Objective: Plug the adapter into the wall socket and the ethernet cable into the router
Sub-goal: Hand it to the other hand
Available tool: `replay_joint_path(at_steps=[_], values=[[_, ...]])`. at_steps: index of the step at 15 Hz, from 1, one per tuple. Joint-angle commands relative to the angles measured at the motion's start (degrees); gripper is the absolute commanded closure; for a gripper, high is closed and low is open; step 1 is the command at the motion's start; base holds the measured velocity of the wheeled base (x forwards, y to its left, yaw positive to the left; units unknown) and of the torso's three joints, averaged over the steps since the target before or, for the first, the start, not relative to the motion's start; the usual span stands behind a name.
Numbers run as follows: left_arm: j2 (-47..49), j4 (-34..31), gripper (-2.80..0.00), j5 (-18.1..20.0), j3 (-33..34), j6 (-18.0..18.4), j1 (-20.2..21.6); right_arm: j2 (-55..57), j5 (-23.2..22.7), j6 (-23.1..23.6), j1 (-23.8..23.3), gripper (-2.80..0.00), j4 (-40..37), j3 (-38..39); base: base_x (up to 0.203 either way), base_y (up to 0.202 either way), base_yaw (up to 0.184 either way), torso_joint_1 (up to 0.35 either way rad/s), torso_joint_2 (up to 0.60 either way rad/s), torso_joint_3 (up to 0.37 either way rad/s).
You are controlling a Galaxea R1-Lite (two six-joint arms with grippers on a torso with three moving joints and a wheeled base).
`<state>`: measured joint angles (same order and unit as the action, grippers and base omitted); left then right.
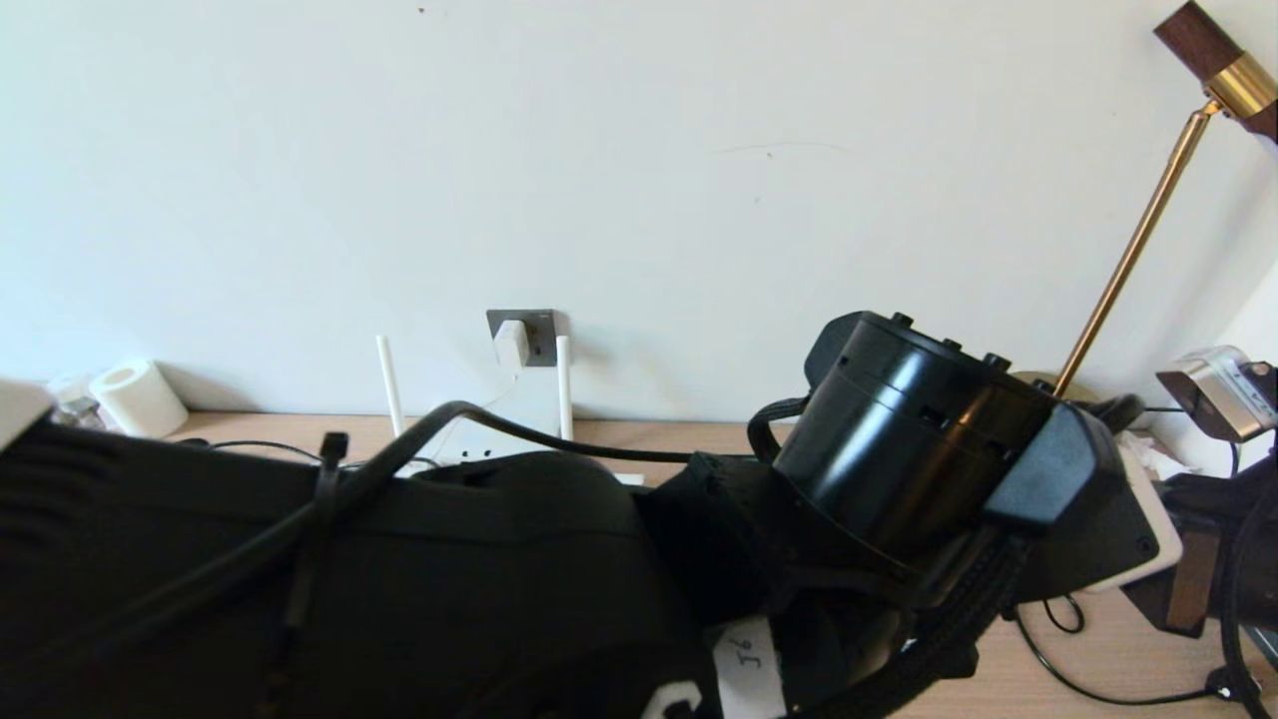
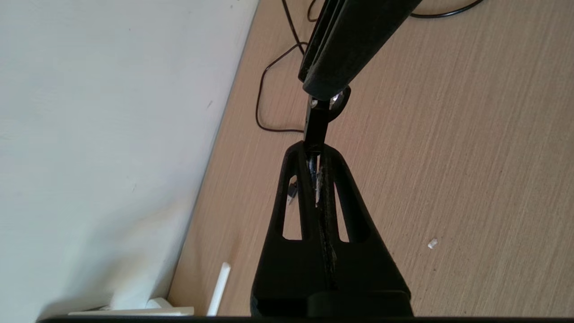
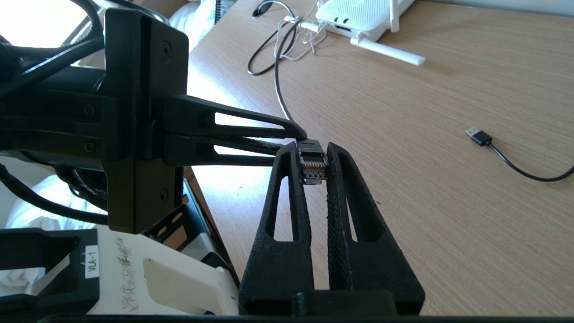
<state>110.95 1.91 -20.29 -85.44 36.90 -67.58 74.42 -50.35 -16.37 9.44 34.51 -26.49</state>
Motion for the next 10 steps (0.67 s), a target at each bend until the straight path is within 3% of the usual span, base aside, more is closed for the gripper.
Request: replay_joint_path(at_steps=[1, 2, 5, 7, 10], values=[[-0.2, 0.38, 0.0, 0.76, 0.71, 0.33, 0.0, -0.07, -0.37, -0.06, 0.05, 0.0, 0.03, 0.04, 0.0, 0.0, 0.0, 0.0, 0.0, 0.0], [-0.29, 0.41, -2.8, 1.25, 0.71, 0.69, 0.0, -0.05, -0.28, -0.06, 0.05, 0.0, 0.03, 0.12, 0.0, 0.0, 0.0, 0.0, 0.0, 0.0], [-2.05, 0.73, -2.8, 1.15, 2.05, 1.19, 0.0, 0.37, -0.03, -0.62, -0.04, 0.0, -0.06, 0.39, 0.0, 0.0, 0.0, 0.0, 0.0, 0.0], [-4.72, 0.8, -2.8, 1.01, 5.44, 1.98, 0.0, 0.37, 0.14, -3.41, -0.28, 0.0, 0.0, 0.62, 0.0, 0.0, 0.0, 0.0, 0.0, 0.0], [-7.22, 4.63, -2.8, -1.13, 10.36, 4.35, 0.48, -0.31, 0.88, -15.42, -0.55, 0.0, 0.76, -1.3, 0.0, 0.0, 0.0, 0.0, 0.0, 0.0]])
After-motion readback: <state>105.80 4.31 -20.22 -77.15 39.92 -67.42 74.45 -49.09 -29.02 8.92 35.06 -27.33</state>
